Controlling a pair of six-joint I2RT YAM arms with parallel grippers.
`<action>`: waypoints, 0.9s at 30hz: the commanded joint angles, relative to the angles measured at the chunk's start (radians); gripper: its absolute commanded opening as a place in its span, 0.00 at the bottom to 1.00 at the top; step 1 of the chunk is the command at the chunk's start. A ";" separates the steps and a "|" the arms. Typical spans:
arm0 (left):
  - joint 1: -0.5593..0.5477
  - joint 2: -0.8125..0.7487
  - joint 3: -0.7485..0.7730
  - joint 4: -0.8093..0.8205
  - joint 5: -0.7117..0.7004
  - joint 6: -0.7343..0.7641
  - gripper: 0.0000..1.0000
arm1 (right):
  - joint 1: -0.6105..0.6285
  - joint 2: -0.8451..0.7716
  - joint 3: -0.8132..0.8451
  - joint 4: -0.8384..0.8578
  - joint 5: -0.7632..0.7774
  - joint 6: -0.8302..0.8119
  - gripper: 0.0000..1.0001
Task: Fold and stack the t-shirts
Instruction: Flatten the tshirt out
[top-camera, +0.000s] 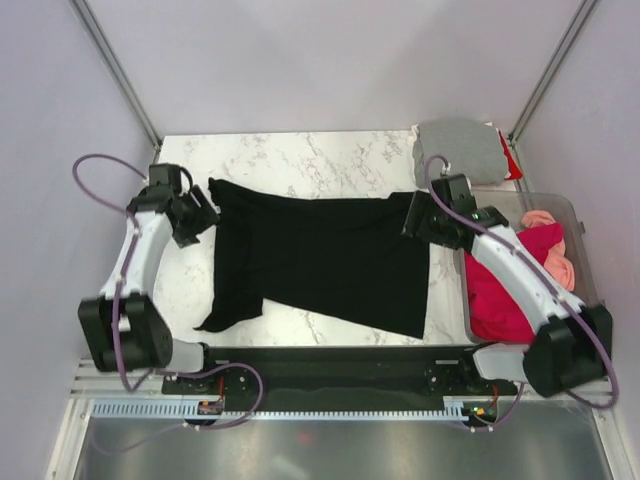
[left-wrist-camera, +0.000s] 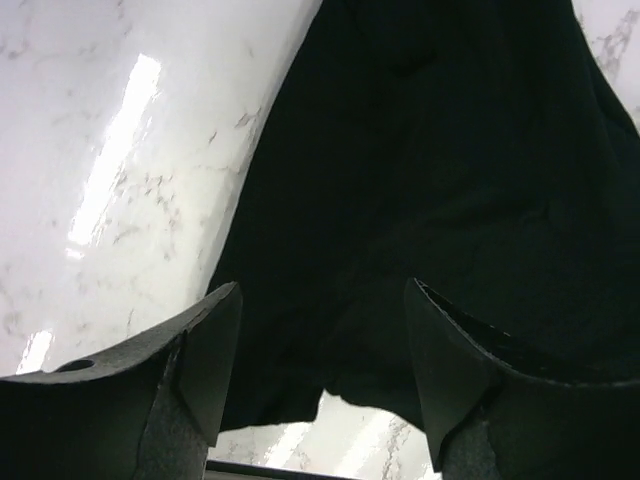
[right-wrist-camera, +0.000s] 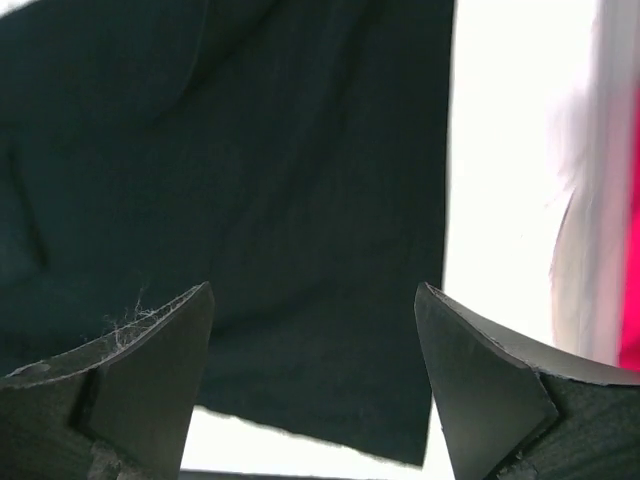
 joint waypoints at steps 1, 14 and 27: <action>0.006 -0.245 -0.167 0.034 -0.090 -0.088 0.72 | 0.088 -0.153 -0.161 0.036 0.019 0.111 0.89; -0.071 -0.668 -0.616 0.144 -0.055 -0.422 0.58 | 0.244 -0.202 -0.400 0.203 -0.074 0.268 0.87; -0.091 0.014 -0.444 0.426 -0.020 -0.256 0.55 | 0.172 0.374 -0.120 0.284 -0.013 0.132 0.89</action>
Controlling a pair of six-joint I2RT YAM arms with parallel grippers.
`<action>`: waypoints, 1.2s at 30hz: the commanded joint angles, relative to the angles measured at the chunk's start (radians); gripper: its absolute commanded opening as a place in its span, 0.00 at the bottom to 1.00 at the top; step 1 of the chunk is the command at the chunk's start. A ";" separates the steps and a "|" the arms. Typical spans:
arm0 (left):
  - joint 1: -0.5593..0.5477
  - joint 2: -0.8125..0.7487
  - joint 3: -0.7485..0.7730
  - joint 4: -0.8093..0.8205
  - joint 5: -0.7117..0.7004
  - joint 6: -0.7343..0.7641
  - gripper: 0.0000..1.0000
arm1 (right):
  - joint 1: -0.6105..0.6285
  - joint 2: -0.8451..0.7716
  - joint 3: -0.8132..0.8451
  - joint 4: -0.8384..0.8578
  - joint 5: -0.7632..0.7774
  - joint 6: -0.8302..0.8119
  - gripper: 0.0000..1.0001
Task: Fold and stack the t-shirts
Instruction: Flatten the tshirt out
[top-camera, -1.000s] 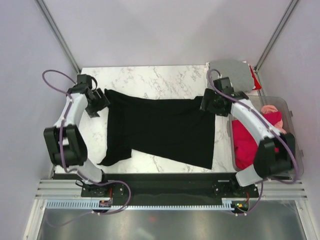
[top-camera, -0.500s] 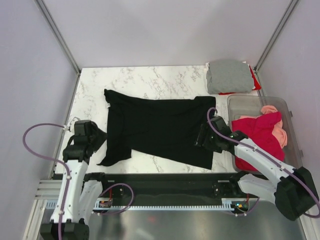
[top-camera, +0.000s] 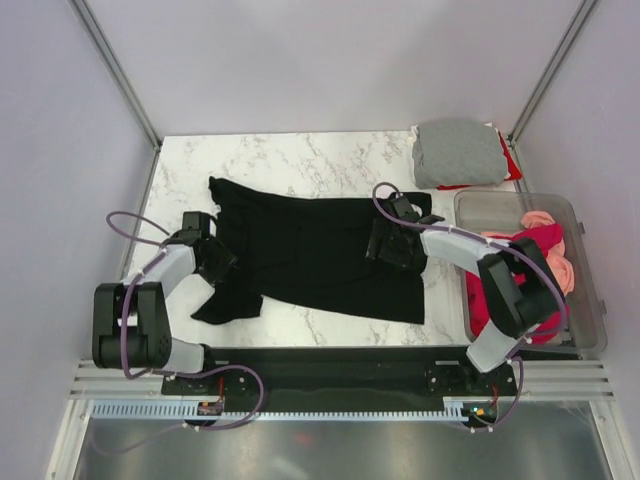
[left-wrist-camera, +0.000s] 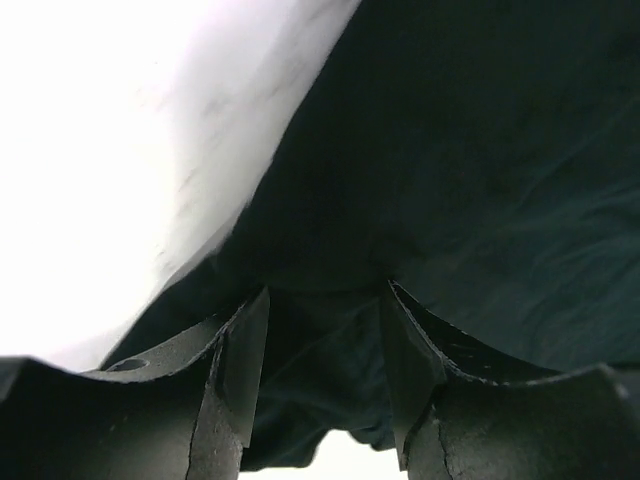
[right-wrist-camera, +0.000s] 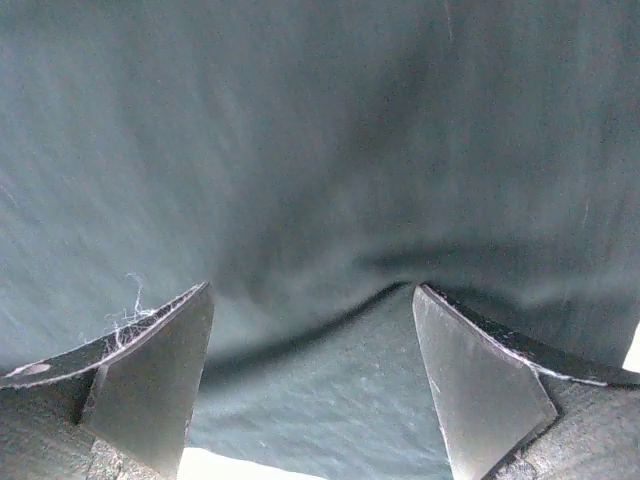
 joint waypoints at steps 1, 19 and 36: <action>0.029 0.127 0.109 0.110 0.005 0.062 0.55 | -0.053 0.179 0.088 0.060 0.023 -0.070 0.89; 0.276 -0.311 0.089 -0.094 -0.010 0.024 0.66 | -0.118 0.065 0.375 -0.118 0.102 -0.196 0.90; 0.317 -0.473 -0.284 0.048 -0.159 -0.078 0.70 | -0.097 -0.476 -0.102 -0.066 -0.056 -0.079 0.91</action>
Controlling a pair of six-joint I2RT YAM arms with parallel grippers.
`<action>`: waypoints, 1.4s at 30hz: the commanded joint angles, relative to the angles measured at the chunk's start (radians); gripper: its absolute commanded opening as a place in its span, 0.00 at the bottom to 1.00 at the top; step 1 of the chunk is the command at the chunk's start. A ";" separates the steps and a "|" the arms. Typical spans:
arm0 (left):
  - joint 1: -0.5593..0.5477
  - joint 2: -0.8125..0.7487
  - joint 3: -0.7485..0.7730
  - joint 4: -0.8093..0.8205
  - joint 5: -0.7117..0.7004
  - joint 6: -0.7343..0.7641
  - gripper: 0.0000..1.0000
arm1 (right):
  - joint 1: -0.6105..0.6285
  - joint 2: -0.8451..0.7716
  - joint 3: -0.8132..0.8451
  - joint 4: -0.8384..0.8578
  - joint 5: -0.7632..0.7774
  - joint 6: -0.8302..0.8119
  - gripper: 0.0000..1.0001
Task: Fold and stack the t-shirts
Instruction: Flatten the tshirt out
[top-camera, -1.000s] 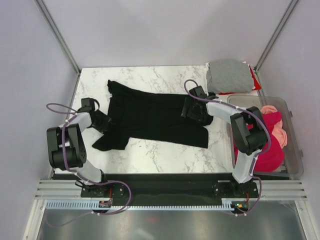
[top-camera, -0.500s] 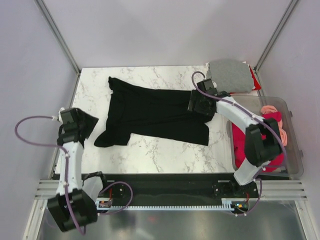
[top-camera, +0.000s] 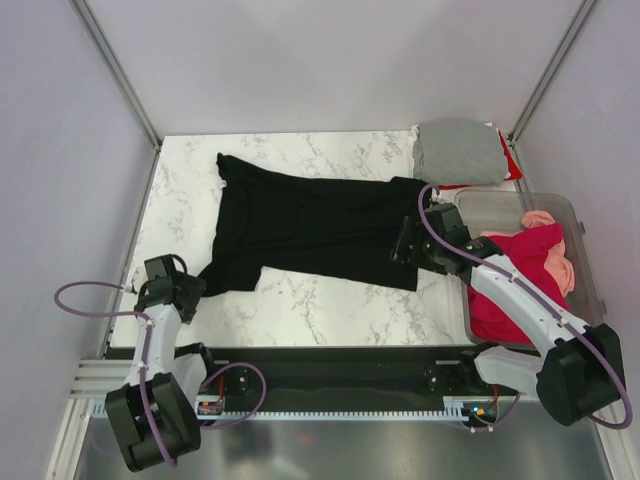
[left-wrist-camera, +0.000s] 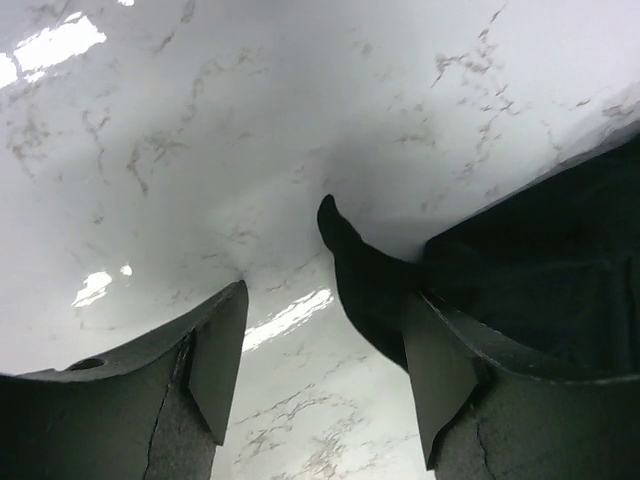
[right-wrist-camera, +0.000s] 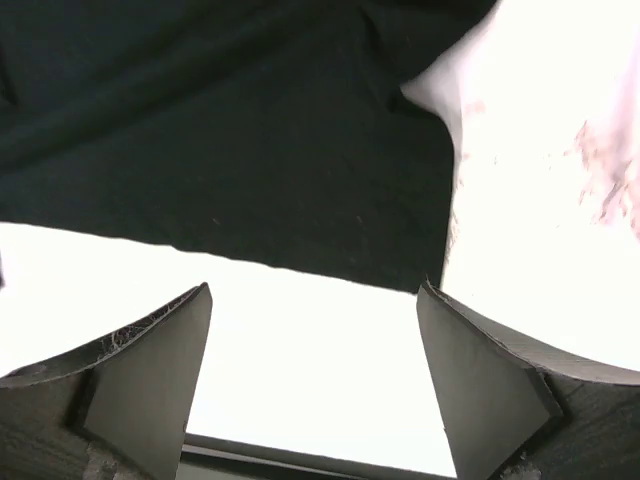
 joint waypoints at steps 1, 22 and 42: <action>0.005 0.030 -0.007 0.144 -0.047 0.014 0.69 | 0.006 -0.041 -0.050 0.042 -0.036 0.016 0.91; -0.004 0.036 -0.061 0.374 0.058 0.017 0.16 | -0.003 0.067 -0.208 0.090 0.065 -0.009 0.91; -0.004 -0.084 -0.027 0.284 0.090 0.036 0.02 | 0.000 0.221 -0.316 0.283 -0.006 0.017 0.22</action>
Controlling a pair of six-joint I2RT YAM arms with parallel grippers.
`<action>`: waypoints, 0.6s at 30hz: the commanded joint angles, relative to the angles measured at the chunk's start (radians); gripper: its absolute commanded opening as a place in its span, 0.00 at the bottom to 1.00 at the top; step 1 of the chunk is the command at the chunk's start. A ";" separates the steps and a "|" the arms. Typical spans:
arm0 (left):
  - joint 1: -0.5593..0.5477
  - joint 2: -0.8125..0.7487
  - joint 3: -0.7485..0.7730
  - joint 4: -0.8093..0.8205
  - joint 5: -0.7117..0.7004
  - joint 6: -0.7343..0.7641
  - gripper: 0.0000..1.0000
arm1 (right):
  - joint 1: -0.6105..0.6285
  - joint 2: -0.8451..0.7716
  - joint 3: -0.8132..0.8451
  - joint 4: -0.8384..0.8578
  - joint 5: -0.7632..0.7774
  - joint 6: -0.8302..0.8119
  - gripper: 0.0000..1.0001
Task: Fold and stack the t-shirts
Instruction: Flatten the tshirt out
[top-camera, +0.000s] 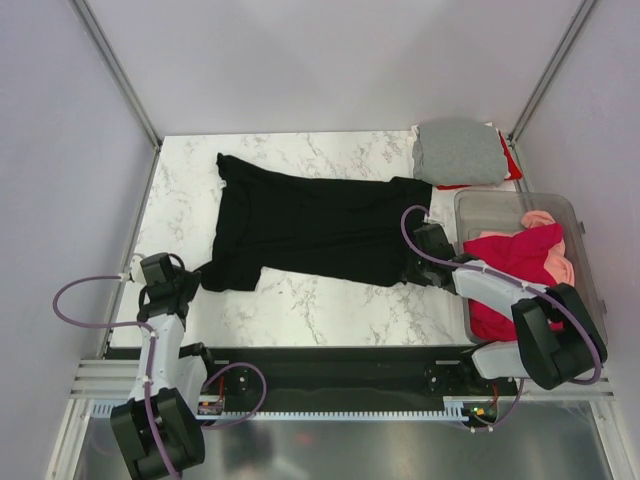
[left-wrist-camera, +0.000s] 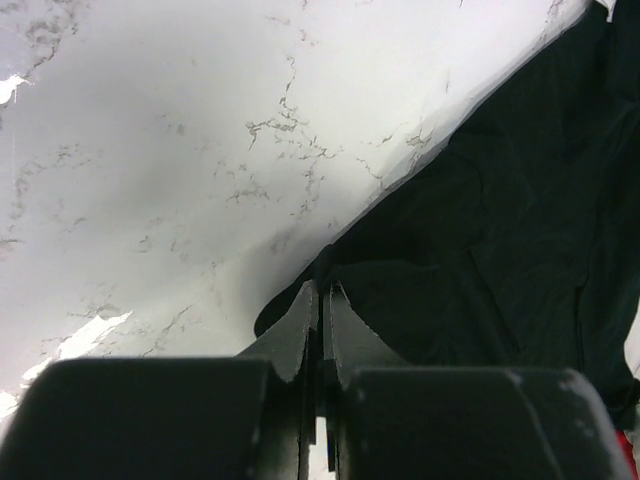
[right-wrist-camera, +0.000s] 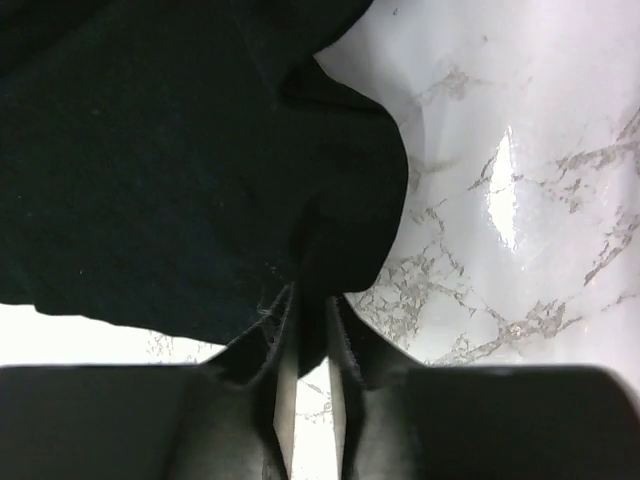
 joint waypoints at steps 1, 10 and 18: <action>0.000 -0.019 0.039 -0.014 0.010 0.027 0.02 | 0.002 0.022 -0.058 -0.072 -0.021 0.017 0.17; 0.000 -0.149 0.281 -0.228 0.050 0.077 0.02 | 0.002 -0.223 0.100 -0.332 -0.005 0.025 0.00; -0.002 -0.122 0.871 -0.518 0.101 0.101 0.02 | 0.002 -0.401 0.668 -0.630 0.012 -0.030 0.00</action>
